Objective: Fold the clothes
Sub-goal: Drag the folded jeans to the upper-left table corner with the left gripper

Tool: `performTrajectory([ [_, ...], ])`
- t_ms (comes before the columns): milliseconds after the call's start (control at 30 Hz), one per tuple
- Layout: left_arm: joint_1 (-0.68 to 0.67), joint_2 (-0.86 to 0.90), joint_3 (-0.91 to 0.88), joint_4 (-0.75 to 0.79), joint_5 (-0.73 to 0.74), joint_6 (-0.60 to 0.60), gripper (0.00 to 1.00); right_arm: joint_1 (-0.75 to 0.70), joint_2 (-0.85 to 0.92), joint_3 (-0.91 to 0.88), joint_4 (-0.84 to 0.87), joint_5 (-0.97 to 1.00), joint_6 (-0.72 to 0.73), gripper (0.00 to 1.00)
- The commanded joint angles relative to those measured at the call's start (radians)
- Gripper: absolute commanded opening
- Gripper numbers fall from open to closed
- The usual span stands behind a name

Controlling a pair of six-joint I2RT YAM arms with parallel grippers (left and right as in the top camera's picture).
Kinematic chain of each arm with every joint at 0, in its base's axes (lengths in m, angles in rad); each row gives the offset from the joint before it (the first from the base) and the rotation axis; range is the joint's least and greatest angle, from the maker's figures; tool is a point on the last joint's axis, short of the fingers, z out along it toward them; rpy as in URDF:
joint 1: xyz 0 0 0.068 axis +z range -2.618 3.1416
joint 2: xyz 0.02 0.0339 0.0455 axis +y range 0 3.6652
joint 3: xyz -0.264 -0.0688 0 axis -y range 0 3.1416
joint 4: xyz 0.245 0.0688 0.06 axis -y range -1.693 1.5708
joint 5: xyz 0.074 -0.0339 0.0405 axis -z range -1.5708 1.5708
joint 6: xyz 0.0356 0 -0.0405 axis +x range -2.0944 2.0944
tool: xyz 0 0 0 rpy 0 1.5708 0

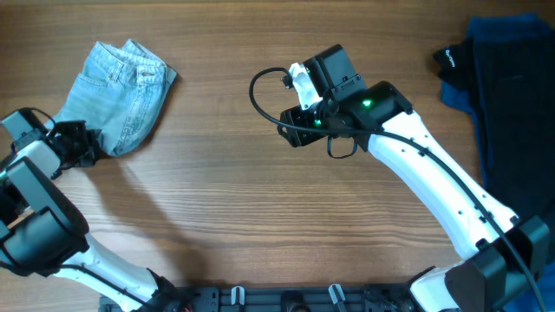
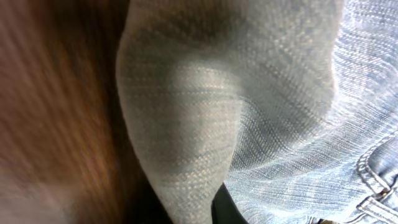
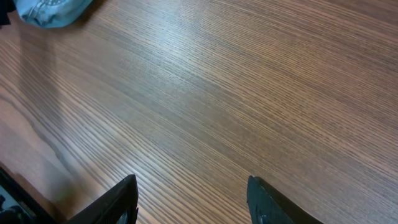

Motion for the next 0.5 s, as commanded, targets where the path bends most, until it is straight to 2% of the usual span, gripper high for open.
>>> performTrajectory([
  [0,-0.136,0.070,-0.036,-0.031,-0.068,-0.139,0.04,-0.004,-0.015,0.001,0.004,0.010,0.021,0.57],
  [167,-0.247,0.070,-0.036,-0.031,-0.072,-0.223,0.04,-0.004,-0.015,0.001,-0.009,0.009,0.021,0.56],
  [300,-0.226,0.066,-0.036,-0.092,-0.068,-0.210,0.37,-0.004,-0.015,0.001,-0.037,0.010,0.018,0.56],
  [333,-0.214,0.059,-0.036,-0.108,-0.058,-0.179,0.46,-0.004,-0.015,0.001,-0.042,0.009,0.017,0.56],
  [400,-0.193,0.030,-0.036,-0.154,-0.036,-0.100,0.50,-0.004,-0.015,0.001,-0.044,0.009,0.017,0.56],
  [467,-0.174,-0.033,-0.036,-0.250,-0.071,0.020,0.68,-0.004,-0.015,0.001,-0.042,0.009,0.017,0.56],
])
